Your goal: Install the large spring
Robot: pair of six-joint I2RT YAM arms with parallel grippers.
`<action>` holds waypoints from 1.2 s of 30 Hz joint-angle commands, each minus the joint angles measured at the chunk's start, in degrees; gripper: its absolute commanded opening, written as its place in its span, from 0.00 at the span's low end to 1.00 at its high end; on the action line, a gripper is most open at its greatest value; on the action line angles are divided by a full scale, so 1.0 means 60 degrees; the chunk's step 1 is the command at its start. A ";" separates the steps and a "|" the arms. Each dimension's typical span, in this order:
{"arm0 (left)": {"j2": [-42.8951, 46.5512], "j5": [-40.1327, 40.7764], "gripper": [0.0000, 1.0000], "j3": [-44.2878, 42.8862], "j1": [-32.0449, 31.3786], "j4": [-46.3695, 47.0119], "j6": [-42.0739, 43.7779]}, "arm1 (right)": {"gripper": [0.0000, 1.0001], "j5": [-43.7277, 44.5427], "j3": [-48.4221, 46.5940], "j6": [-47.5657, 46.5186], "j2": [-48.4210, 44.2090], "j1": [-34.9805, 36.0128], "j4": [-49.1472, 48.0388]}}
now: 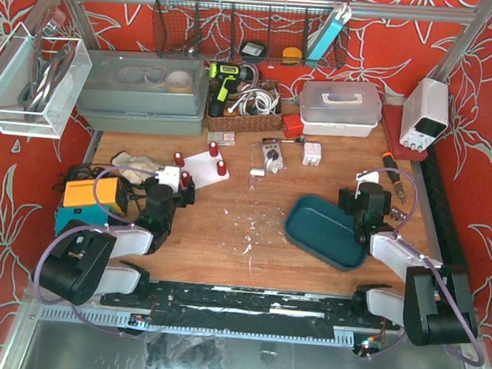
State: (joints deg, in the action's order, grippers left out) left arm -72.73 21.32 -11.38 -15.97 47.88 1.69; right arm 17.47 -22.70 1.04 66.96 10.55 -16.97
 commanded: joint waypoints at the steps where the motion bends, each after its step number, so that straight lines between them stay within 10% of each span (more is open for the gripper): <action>1: -0.0093 -0.0094 1.00 0.0289 0.0191 0.1957 0.0475 | 0.99 -0.0754 0.0612 0.0321 0.0412 -0.0358 -0.2511; 16: -0.1574 -0.0857 1.00 0.1461 0.1106 0.5525 0.0124 | 0.99 -0.2498 0.1326 -0.0365 0.1959 -0.1132 -0.5677; 36: -0.1376 -0.1557 1.00 0.0989 0.1460 0.4261 -0.0048 | 0.99 -0.1653 0.1115 -0.0356 0.2266 -0.0881 -0.5521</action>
State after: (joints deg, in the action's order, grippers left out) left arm -81.38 12.27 -4.86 -7.49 72.47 1.48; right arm 6.17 -15.57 -0.60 80.58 4.91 -49.32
